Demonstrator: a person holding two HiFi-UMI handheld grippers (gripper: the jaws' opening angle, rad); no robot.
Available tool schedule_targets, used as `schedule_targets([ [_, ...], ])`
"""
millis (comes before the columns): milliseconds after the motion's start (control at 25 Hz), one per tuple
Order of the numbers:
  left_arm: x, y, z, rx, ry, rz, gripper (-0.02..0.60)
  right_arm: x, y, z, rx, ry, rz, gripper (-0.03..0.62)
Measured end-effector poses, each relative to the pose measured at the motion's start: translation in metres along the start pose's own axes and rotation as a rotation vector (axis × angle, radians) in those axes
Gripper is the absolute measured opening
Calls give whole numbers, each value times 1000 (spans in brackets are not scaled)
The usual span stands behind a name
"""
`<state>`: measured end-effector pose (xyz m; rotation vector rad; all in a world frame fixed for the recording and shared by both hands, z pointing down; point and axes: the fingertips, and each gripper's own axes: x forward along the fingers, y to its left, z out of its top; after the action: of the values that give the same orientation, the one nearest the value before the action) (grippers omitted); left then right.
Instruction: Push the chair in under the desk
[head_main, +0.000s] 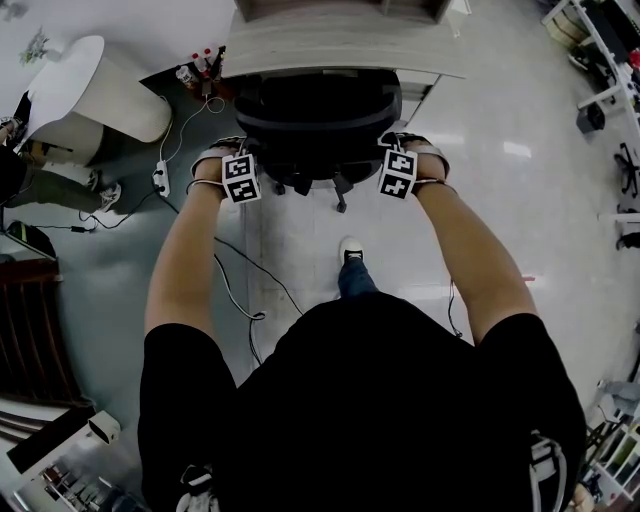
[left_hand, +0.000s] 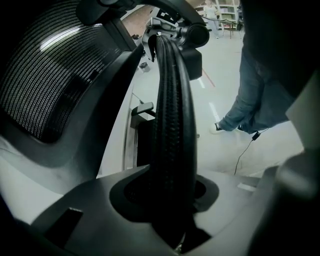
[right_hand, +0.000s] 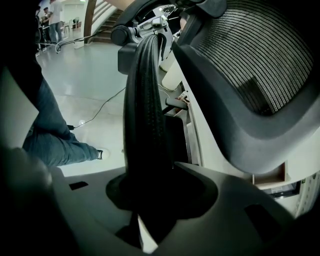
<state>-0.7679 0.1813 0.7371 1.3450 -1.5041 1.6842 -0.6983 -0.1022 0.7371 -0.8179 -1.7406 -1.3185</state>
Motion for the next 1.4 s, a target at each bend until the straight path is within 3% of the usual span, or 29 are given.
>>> schedule_targets([
  [920, 6, 15, -7, 15, -15, 21, 129, 7, -12, 6, 5, -3, -32, 142],
  [1160, 5, 20, -7, -36, -12, 96, 161, 5, -16, 8, 43, -43, -101, 216],
  [1240, 3, 21, -8, -65, 7, 116, 169, 3, -18, 6, 46, -51, -115, 273],
  [1400, -2, 23, -18, -125, 62, 133, 238, -14, -22, 3, 73, -60, -131, 309],
])
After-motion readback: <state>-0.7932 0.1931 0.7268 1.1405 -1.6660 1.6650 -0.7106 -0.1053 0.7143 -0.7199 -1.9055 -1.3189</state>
